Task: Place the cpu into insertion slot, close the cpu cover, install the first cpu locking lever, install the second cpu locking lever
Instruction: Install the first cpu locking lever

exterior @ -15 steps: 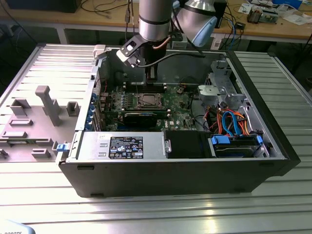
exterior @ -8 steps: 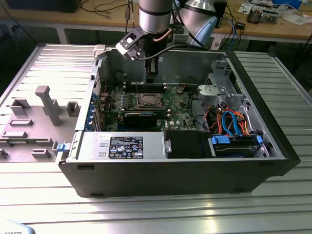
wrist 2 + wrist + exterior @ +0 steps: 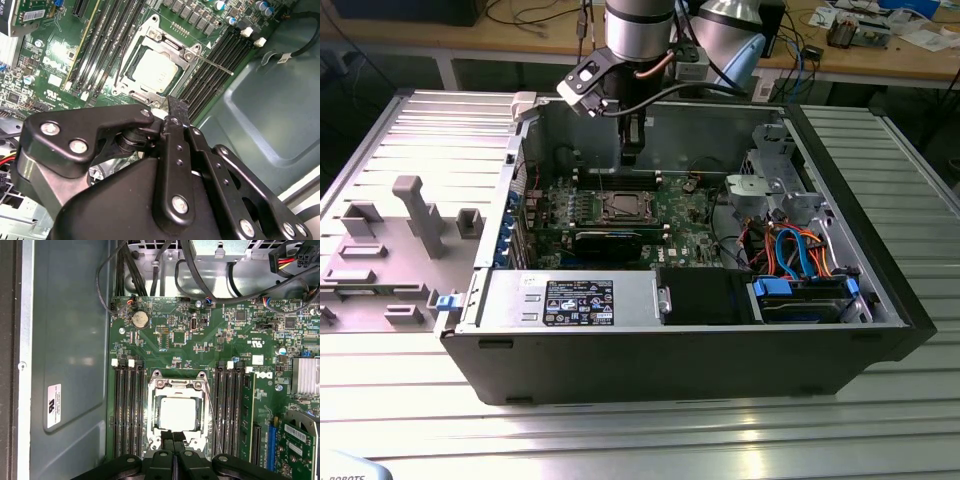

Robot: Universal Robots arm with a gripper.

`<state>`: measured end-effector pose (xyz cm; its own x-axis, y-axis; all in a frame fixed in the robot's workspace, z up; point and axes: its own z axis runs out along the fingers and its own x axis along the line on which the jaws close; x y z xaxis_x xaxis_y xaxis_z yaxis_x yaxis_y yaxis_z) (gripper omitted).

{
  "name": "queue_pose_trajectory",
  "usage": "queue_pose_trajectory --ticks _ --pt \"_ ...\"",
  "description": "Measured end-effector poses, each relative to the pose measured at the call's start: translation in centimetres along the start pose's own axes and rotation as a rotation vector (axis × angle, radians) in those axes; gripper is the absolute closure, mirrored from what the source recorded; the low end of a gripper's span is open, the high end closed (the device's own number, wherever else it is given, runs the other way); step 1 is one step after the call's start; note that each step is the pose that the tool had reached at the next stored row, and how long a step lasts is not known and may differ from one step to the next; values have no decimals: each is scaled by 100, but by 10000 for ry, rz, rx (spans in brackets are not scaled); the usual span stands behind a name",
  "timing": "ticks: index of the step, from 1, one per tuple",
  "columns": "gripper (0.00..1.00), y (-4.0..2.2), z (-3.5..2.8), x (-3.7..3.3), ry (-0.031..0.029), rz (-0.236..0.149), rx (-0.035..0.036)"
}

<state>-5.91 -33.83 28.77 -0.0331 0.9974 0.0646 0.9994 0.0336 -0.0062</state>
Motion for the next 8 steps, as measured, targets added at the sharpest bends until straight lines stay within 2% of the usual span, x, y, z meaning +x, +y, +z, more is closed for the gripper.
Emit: queue_pose_trajectory --ticks 8 --pt "89 0 0 0 -1 -31 2"
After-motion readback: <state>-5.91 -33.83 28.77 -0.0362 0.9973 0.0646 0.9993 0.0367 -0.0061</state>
